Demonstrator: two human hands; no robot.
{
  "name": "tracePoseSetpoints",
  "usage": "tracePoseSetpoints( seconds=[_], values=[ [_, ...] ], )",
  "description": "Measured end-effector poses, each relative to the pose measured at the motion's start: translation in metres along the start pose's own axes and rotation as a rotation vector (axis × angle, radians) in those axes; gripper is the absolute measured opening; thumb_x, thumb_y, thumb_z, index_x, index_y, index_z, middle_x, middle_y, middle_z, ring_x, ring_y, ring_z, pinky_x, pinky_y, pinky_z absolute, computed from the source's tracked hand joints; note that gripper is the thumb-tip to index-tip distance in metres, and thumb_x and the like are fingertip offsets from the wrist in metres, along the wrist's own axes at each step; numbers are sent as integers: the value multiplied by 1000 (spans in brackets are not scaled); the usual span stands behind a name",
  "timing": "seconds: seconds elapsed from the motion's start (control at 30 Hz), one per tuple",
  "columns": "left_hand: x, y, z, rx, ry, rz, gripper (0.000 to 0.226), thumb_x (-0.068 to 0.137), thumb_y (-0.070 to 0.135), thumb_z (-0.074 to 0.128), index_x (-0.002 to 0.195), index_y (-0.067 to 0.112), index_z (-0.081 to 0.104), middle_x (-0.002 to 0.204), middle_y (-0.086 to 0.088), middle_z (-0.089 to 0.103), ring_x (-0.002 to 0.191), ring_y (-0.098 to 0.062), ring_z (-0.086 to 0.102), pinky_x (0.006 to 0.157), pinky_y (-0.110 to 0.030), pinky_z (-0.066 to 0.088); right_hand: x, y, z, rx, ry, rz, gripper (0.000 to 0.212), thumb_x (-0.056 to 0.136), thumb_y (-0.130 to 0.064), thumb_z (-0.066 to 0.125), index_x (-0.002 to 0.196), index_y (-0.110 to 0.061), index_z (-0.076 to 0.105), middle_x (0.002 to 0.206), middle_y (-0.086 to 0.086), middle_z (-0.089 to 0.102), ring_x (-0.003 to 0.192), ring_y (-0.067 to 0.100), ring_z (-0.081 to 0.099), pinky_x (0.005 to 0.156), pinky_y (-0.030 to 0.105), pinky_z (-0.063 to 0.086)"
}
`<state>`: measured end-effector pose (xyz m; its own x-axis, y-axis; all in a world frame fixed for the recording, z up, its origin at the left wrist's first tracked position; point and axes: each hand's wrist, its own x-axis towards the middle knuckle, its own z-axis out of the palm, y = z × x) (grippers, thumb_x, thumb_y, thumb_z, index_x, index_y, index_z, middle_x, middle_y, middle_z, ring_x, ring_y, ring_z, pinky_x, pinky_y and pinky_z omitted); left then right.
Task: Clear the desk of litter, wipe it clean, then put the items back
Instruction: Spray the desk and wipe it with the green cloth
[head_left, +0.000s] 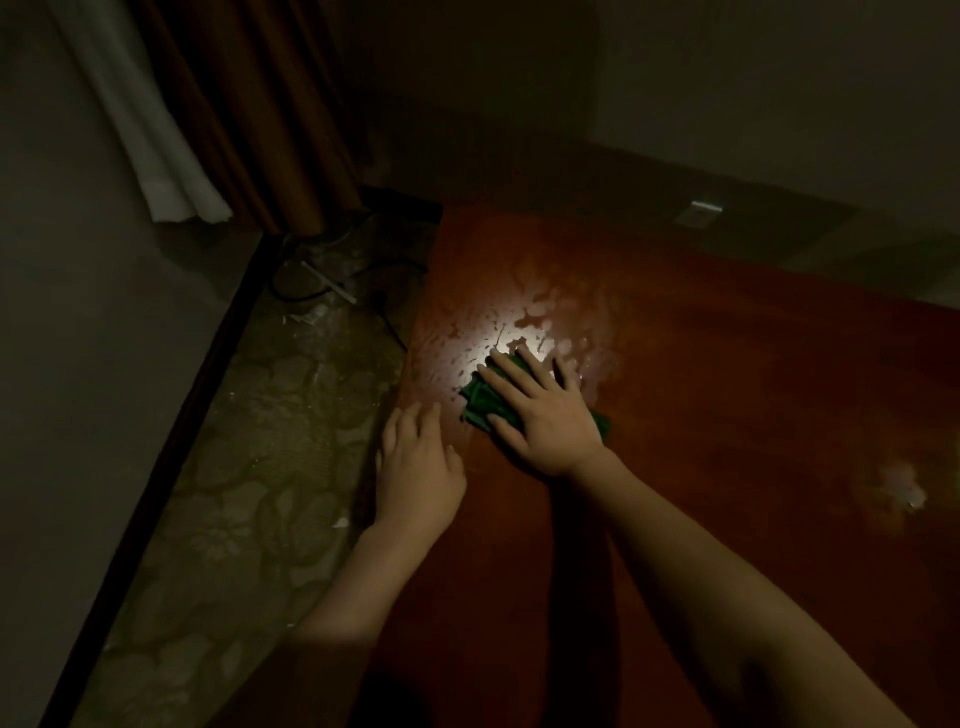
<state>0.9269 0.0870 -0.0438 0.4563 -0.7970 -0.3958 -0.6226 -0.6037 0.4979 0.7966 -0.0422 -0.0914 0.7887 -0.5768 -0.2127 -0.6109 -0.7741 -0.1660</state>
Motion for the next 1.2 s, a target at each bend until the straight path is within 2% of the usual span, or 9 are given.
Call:
tracePoseSetpoints(
  seconds=[0.23,0.37,0.5,0.6,0.73,0.83,0.9,1.03,1.2],
  values=[
    [54,12,4,80,89,37,60,98,27,40,151,14,16,159,-7,8,147,-23,1,118,-48,6,84,72,-32,-8,33,84,58,97,-56,21,150,-38,11,159,-11,9,148,18,3,117,49,-4],
    [65,8,17,191,18,33,71,90,54,14,147,16,-5,156,-1,-14,144,-18,-14,119,-47,3,129,106,-46,-11,43,114,63,93,-58,19,151,-35,11,160,-8,9,148,19,3,118,52,2],
    [65,5,23,219,85,54,75,84,51,32,145,7,31,155,-11,23,143,-27,19,111,-54,27,166,117,-50,-22,77,199,60,98,-55,24,152,-33,10,161,-5,7,148,22,4,117,51,2],
    [64,1,28,202,125,99,71,84,46,43,141,2,40,151,-14,32,142,-29,26,106,-56,34,191,105,-54,0,98,241,60,99,-54,22,152,-30,11,160,-3,10,148,23,6,116,51,3],
    [64,8,23,251,65,65,74,84,49,39,143,4,37,153,-12,29,143,-29,24,109,-55,32,202,75,-55,3,75,142,65,97,-60,22,153,-29,8,161,-2,8,148,26,5,116,51,5],
    [66,8,11,258,-5,60,74,92,48,37,151,13,12,160,-3,0,147,-19,-3,118,-44,11,194,55,-52,-22,46,100,68,95,-63,22,153,-32,5,161,-3,2,148,26,-1,116,51,5],
    [68,3,2,182,-41,86,72,95,42,41,152,18,4,159,3,-8,145,-13,-12,119,-37,3,179,39,-49,-39,25,43,65,96,-62,20,152,-34,3,161,-4,2,148,25,-2,118,52,5],
    [57,-13,-15,2,6,94,62,97,27,47,150,10,19,159,-3,13,146,-17,7,119,-31,8,130,-2,-32,-23,-1,-21,62,97,-60,19,152,-35,4,161,-5,3,148,22,-4,118,51,2],
    [-2,-55,-17,-24,68,-35,57,98,25,43,149,6,23,157,-8,18,145,-20,13,117,-27,6,58,-57,-6,-2,-34,-4,62,97,-61,17,152,-36,0,160,-9,-2,144,17,-13,118,51,-3]
  ],
)
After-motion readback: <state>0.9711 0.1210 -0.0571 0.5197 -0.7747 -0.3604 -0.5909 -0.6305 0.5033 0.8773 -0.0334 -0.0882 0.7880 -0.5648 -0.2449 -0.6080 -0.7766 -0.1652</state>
